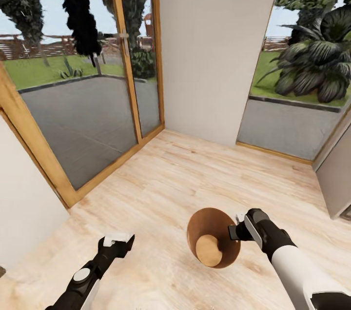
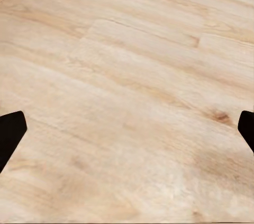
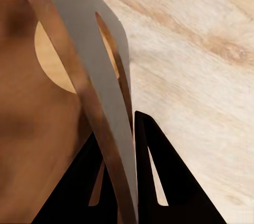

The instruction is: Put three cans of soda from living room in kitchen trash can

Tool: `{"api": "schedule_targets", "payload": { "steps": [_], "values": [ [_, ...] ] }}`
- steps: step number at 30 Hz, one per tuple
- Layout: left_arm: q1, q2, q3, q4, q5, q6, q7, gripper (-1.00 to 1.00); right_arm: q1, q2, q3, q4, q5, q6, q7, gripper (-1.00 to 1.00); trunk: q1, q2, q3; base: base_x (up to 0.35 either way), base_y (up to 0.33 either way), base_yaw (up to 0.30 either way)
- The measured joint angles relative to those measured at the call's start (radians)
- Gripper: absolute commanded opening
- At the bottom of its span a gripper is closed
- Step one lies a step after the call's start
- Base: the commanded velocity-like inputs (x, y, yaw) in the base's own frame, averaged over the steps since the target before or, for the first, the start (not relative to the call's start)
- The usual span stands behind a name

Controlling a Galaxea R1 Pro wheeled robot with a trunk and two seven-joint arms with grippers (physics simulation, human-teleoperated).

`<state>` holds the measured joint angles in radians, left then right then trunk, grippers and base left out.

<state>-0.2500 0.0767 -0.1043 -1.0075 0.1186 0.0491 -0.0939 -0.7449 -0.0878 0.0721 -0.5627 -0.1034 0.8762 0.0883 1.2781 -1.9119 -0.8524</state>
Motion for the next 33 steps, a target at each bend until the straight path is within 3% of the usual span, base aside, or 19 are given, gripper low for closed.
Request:
{"api": "schedule_targets", "payload": {
  "steps": [9,17,25,33],
  "values": [
    [0.0,0.0,0.0,0.001,0.0,0.0,0.0,1.0,0.001,-0.001,0.0,0.0,-0.001,-0.005,0.004,-1.0,0.0,0.0,-0.006,-0.138,0.258,0.204],
    [0.0,0.0,0.0,0.001,-0.001,0.0,0.0,1.0,0.001,-0.001,0.001,0.0,0.0,-0.009,0.005,-1.0,0.0,0.0,-0.007,-0.026,0.202,0.049],
    [0.0,0.0,0.0,0.001,-0.002,0.0,0.0,1.0,0.001,0.002,0.001,0.0,0.005,-0.009,0.004,-1.0,0.0,0.0,-0.007,-0.001,0.042,0.033],
    [0.0,0.0,0.0,0.001,-0.002,0.0,0.0,1.0,0.001,0.006,0.001,0.0,0.003,-0.009,0.004,-1.0,0.0,0.0,-0.007,0.0,0.004,0.195]
  ]
}}
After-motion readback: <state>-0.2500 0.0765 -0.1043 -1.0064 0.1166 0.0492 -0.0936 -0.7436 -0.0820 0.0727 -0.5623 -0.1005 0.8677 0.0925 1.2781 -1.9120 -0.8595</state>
